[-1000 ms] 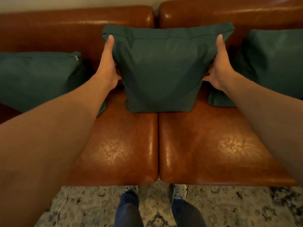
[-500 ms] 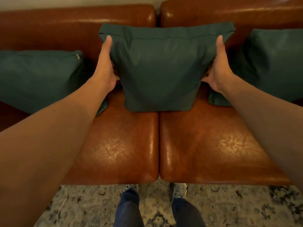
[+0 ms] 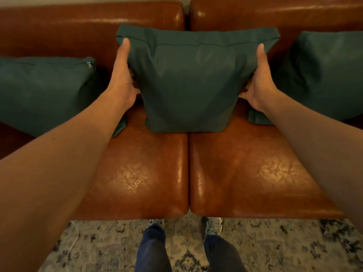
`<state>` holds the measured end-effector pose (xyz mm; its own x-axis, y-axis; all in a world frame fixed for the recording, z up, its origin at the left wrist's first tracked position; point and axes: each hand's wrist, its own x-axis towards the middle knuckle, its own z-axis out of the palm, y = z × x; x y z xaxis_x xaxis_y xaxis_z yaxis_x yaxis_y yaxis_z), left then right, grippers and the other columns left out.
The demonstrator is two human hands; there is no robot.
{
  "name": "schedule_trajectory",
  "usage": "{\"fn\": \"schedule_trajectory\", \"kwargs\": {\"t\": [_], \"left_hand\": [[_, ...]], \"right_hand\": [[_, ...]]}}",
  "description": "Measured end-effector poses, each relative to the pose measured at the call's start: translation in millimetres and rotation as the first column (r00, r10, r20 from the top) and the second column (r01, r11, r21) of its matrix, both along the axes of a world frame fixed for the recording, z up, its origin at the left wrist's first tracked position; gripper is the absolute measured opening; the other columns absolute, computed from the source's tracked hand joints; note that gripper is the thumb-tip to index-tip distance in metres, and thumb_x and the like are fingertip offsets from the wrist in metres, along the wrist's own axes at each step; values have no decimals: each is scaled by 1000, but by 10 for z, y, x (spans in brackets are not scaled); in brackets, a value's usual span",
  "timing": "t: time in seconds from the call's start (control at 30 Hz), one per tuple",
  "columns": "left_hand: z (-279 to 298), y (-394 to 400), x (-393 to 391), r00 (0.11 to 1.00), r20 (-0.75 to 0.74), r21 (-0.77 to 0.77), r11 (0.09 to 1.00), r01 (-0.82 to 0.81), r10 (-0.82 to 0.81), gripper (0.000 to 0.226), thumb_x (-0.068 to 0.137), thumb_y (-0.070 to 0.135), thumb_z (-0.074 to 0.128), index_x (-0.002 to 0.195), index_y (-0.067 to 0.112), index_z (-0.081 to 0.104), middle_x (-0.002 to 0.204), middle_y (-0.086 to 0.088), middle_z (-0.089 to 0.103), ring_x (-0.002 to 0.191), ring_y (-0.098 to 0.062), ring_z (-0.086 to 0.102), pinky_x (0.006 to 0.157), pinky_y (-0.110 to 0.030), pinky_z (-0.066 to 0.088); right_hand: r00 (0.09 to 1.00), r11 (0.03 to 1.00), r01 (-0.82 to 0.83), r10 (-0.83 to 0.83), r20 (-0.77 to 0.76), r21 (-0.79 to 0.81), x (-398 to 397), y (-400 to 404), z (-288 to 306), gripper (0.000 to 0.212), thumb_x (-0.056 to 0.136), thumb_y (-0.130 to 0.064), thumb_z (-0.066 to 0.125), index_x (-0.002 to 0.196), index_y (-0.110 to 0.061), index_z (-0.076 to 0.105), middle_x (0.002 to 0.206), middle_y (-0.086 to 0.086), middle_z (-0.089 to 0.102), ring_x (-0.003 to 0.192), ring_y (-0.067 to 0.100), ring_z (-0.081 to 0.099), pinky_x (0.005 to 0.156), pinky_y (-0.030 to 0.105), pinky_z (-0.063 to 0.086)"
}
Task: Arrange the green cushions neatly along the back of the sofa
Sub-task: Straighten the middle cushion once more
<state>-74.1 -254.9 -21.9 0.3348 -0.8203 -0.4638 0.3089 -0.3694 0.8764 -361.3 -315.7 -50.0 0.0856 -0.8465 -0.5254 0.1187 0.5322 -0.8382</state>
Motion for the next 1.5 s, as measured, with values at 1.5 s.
{"fn": "schedule_trajectory", "kwargs": {"t": [1.5], "left_hand": [[-349, 146, -84, 955, 283, 143, 980, -136, 91, 62, 96, 58, 29, 151, 31, 26, 154, 4, 37, 139, -21, 37, 114, -46, 31]], "right_hand": [[985, 1000, 5, -10, -174, -29, 105, 94, -87, 66, 96, -56, 41, 153, -30, 21, 155, -6, 34, 142, 20, 34, 110, 41, 32]]}}
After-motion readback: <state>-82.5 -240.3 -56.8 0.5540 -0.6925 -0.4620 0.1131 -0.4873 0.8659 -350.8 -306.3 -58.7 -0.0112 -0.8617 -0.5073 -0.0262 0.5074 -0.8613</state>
